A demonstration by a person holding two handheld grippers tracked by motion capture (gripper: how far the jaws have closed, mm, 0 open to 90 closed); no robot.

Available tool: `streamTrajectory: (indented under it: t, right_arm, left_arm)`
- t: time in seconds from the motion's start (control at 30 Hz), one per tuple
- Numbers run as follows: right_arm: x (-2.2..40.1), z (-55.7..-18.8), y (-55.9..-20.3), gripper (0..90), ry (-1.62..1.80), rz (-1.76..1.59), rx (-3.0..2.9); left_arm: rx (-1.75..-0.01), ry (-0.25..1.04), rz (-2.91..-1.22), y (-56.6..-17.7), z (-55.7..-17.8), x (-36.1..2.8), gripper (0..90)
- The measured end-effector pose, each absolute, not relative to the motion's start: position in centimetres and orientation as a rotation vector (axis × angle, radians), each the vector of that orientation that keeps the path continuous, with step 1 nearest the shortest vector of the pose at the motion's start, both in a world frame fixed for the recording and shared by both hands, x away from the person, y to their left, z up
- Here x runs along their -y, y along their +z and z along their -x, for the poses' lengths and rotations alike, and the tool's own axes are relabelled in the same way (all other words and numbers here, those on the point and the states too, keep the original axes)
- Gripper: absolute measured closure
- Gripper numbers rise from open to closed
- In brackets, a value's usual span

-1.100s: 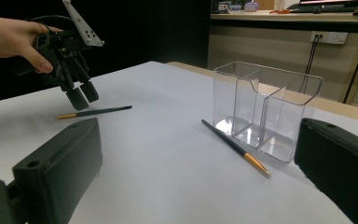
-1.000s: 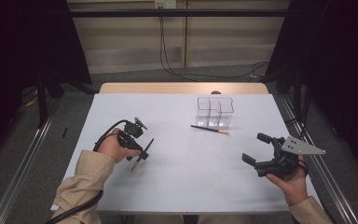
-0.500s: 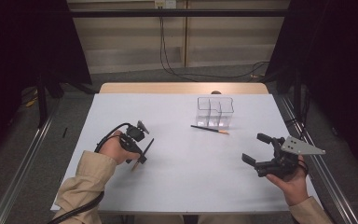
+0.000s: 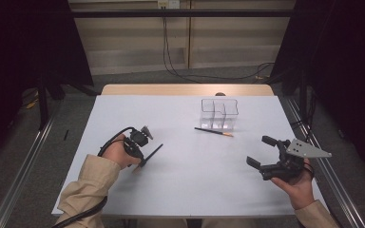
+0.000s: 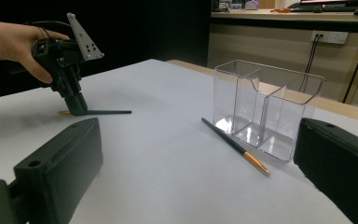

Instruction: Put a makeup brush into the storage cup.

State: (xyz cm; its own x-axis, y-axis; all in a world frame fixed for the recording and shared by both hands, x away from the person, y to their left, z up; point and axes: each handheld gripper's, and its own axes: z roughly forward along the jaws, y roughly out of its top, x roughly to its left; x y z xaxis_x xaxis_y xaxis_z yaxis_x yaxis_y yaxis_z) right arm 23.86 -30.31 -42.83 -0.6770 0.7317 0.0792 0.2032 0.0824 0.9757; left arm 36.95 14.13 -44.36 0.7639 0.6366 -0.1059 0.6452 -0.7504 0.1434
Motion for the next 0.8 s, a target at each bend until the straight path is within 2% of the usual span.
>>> streamTrajectory:
  t: [0.8]
  right_arm:
    - [30.23,-23.98,-43.07,0.6,1.622,-0.925,-1.956]
  left_arm:
    - [-0.985,-0.128,-2.775,-43.45,-37.33,-14.04,83.6]
